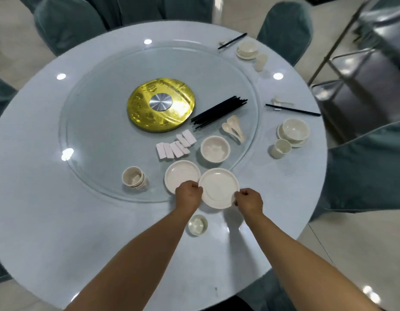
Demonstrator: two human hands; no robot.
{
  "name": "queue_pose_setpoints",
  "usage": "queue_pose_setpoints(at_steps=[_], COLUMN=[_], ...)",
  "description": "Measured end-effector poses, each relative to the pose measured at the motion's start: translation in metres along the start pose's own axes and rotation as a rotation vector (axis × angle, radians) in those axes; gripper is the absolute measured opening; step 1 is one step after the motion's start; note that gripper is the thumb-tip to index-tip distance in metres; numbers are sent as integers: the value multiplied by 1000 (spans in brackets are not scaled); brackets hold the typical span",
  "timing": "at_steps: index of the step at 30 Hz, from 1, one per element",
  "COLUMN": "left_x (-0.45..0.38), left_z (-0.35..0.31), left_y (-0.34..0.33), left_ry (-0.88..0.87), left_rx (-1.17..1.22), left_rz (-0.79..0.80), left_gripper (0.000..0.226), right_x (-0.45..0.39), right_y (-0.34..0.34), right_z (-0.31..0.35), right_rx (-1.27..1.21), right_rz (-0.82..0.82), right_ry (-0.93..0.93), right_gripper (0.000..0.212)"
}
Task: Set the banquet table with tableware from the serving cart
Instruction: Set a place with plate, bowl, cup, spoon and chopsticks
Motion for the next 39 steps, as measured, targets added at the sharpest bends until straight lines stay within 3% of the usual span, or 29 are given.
queue_pose_setpoints(at_steps=[12,18,27,33,39], left_x=[41,45,48,42,34], left_z=[-1,19,30,23,6], left_y=[-102,-121,-128,-117,-98], left_ry=[-117,-117,-134,-107,-132], left_rx=[-217,-332,-333,-389,-423], left_rz=[220,299,297,309,317], left_gripper=[24,11,22,28,20], right_x=[11,8,13,17,15], right_y=[65,62,64,63,69], right_z=[-109,-137,-149,-143,-110], right_rx=[-1,40,88,92,221], right_rz=[-86,-65,-26,84,39], right_ry=[-222,-277,-272,-263,-243], right_gripper=[14,16,23,24,27])
Point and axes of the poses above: each hand's wrist, its own x-axis away from the middle knuckle, its own y-axis out of the back of the hand, z = x × y, the point moved 1 cm from there along -x, towards the middle knuckle, and after that the axes turned 3 degrees about x, right-handed, at the moved point
